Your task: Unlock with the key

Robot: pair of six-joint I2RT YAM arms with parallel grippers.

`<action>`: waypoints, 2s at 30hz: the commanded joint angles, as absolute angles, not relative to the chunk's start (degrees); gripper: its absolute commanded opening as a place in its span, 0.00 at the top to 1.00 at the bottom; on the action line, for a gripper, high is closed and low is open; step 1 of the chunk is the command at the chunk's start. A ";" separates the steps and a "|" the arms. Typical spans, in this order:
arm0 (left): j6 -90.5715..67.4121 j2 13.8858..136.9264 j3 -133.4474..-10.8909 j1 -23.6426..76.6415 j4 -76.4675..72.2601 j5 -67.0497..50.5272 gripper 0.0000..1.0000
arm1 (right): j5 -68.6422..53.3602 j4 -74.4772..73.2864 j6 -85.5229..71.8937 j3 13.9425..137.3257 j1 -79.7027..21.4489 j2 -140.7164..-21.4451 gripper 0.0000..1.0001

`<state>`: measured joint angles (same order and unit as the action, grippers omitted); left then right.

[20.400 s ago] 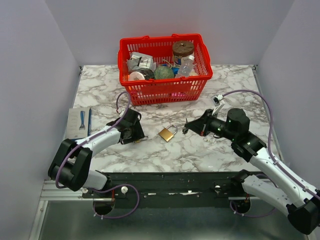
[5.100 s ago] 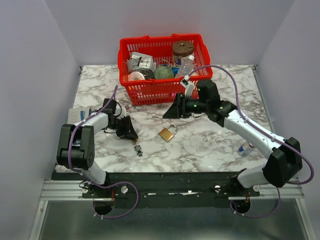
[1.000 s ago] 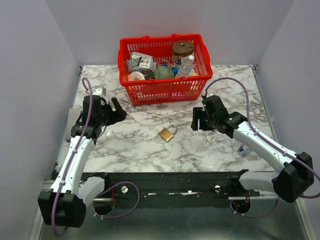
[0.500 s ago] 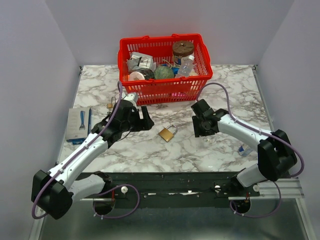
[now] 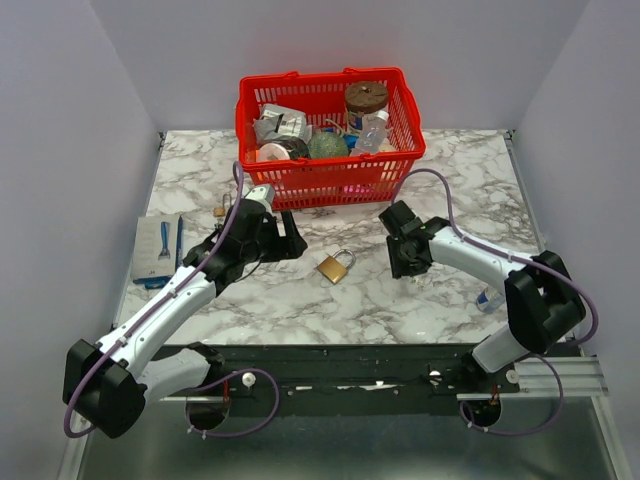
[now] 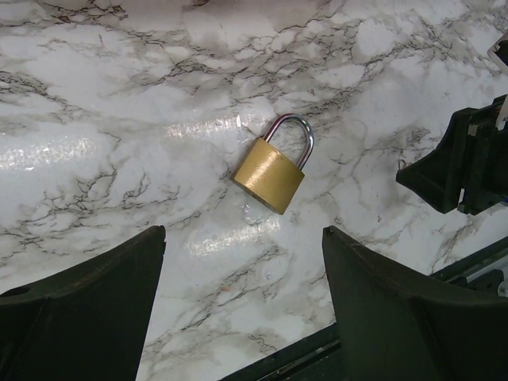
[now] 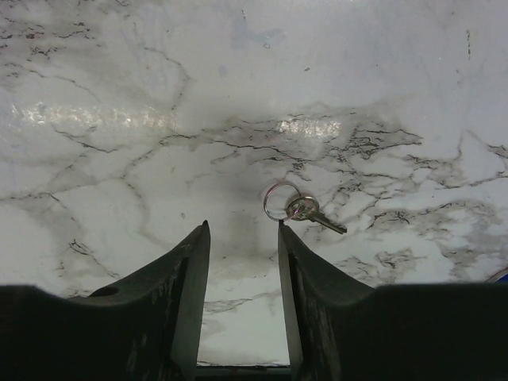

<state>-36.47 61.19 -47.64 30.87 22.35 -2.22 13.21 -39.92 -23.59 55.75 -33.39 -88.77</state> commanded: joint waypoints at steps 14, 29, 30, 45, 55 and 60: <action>-37.18 60.38 -47.46 31.20 21.27 -0.44 0.12 | 14.94 -38.94 -25.31 54.67 -32.87 -93.51 0.64; -37.26 60.12 -47.29 31.20 21.27 -0.44 0.12 | 16.08 -36.74 -24.35 53.61 -31.99 -94.30 0.64; -37.27 60.03 -47.37 31.29 21.27 -0.44 0.12 | 16.43 -36.65 -24.17 53.96 -31.99 -94.31 0.64; -37.18 60.99 -47.55 31.20 21.09 -0.44 0.12 | 17.75 -36.56 -21.18 55.55 -31.99 -92.20 0.64; -37.18 62.14 -48.25 31.29 20.74 -0.44 0.12 | 19.25 -36.92 -20.39 55.46 -31.47 -91.32 0.64; -37.35 62.32 -48.25 31.29 20.83 -0.62 0.12 | 19.33 -36.30 -20.21 54.58 -30.32 -92.46 0.64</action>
<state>-36.84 62.06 -47.64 30.89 22.28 -1.93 17.26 -37.30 -20.84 54.85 -31.40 -92.68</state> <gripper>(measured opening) 0.876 0.359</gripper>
